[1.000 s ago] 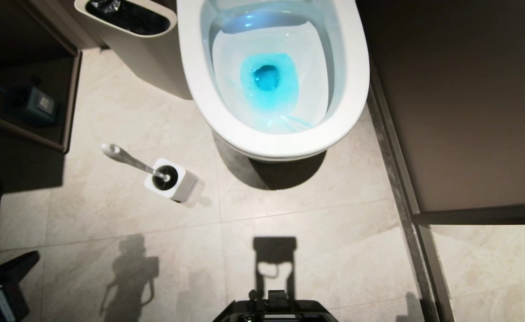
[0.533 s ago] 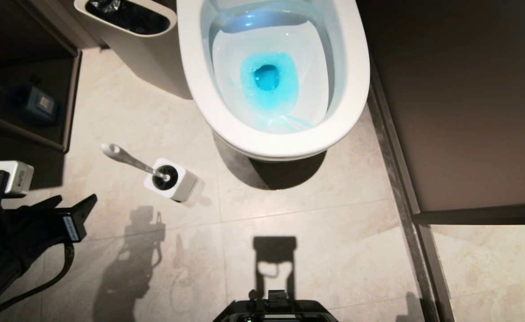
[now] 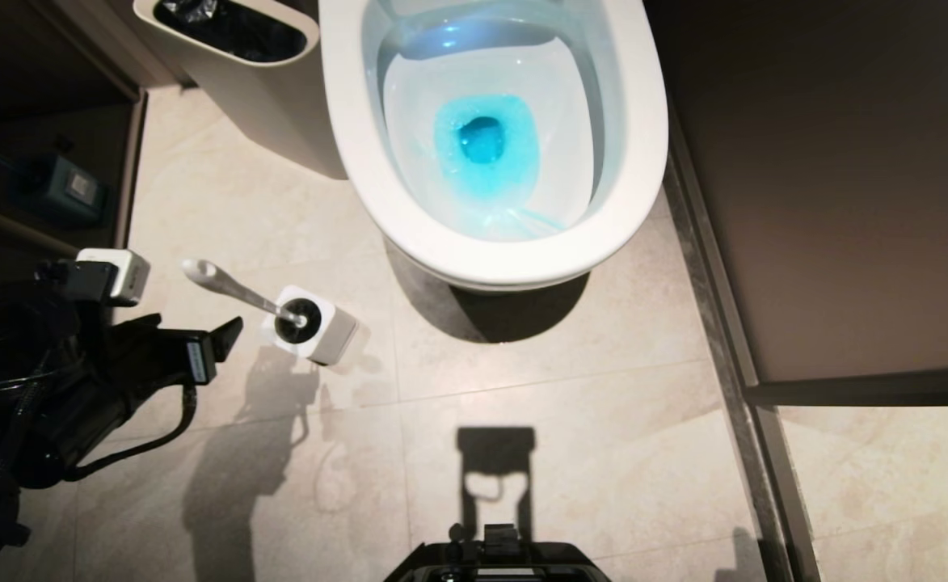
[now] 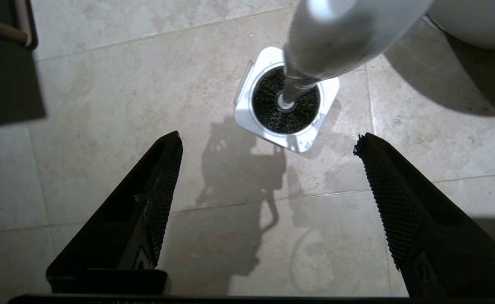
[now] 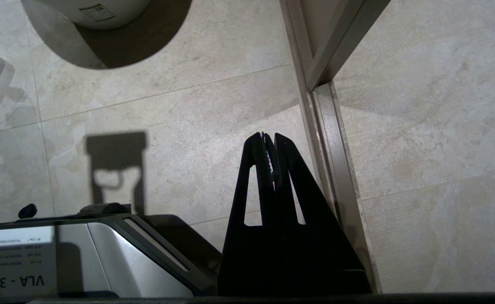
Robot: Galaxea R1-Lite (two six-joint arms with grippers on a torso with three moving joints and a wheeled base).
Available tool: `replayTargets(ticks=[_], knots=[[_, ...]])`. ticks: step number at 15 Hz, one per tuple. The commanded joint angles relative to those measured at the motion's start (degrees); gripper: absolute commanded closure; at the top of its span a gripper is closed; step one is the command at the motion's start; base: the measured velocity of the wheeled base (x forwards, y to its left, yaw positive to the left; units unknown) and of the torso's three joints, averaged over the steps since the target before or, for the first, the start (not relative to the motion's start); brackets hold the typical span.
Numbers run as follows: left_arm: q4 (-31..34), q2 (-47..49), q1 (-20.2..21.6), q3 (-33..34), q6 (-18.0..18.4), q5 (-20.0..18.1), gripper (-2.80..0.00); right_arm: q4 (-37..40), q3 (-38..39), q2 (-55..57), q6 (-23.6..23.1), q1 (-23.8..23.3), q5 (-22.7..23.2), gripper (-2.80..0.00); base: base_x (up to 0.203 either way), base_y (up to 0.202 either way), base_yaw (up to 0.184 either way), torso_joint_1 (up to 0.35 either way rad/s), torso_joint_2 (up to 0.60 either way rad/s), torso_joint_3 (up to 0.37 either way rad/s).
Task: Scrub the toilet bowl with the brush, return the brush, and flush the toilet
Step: Pick up the toilet brush
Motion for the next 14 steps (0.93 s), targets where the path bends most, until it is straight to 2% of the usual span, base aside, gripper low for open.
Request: replayTargets(ticks=[1,7,14], knots=[[-0.3,3.6,-2.0,-2.8,0.0,0.8,-2.80,-0.1,0.0,0.0,0.0,0.0,0.0,0.00,0.000,0.000,0.000,0.000,0.00,0.000],[-0.3,6.9,-6.3,-8.3,0.0,4.2,-2.80,0.0,0.0,0.0,0.0,0.0,0.0,0.00,0.000,0.000,0.000,0.000,0.00,0.000],[-0.3,9.0,-7.4,-12.1,0.0,4.3,-2.80,0.0,0.0,0.0,0.0,0.0,0.0,0.00,0.000,0.000,0.000,0.000,0.00,0.000]])
